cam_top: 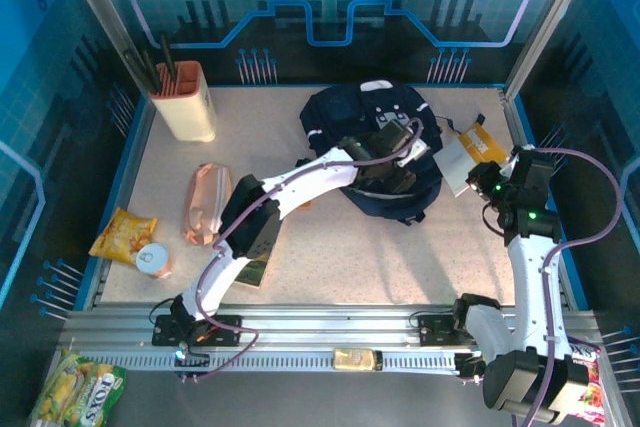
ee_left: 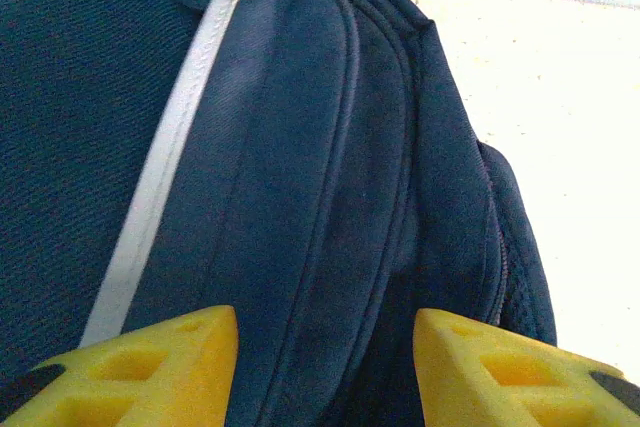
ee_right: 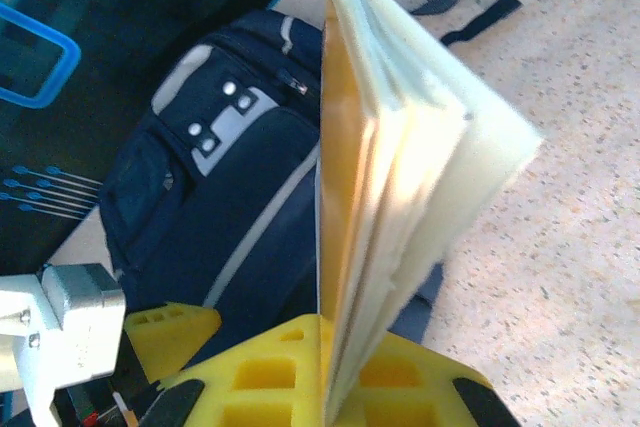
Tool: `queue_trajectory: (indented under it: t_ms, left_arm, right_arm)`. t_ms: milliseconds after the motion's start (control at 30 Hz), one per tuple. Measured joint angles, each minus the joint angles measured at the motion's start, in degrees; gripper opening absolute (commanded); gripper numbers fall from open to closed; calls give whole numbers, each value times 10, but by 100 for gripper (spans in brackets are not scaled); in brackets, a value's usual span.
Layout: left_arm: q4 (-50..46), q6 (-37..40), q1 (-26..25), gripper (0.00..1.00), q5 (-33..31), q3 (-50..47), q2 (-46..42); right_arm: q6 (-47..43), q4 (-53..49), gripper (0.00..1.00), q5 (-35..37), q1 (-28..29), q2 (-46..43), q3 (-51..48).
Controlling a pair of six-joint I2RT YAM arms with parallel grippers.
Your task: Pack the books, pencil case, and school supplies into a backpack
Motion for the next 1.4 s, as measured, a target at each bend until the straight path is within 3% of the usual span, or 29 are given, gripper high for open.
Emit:
queue_trajectory:
  t_ms: [367, 600, 700, 833, 967, 1400]
  left_arm:
    - [-59, 42, -15, 37, -58, 99, 83]
    - [-76, 42, -12, 45, -77, 123, 107]
    - [-79, 43, -12, 36, -83, 129, 112]
    - [-89, 40, -9, 15, -94, 143, 120]
    - [-94, 25, -6, 0, -94, 151, 121]
    - [-108, -20, 24, 0, -21, 154, 87]
  right_arm:
    - [-9, -14, 0, 0, 0, 1, 0]
    - [-9, -14, 0, -2, 0, 0, 0]
    - [-9, -14, 0, -2, 0, 0, 0]
    - [-9, -15, 0, -2, 0, 0, 0]
    - [-9, -25, 0, 1, 0, 0, 1]
    - [-13, -101, 1, 35, 0, 0, 61]
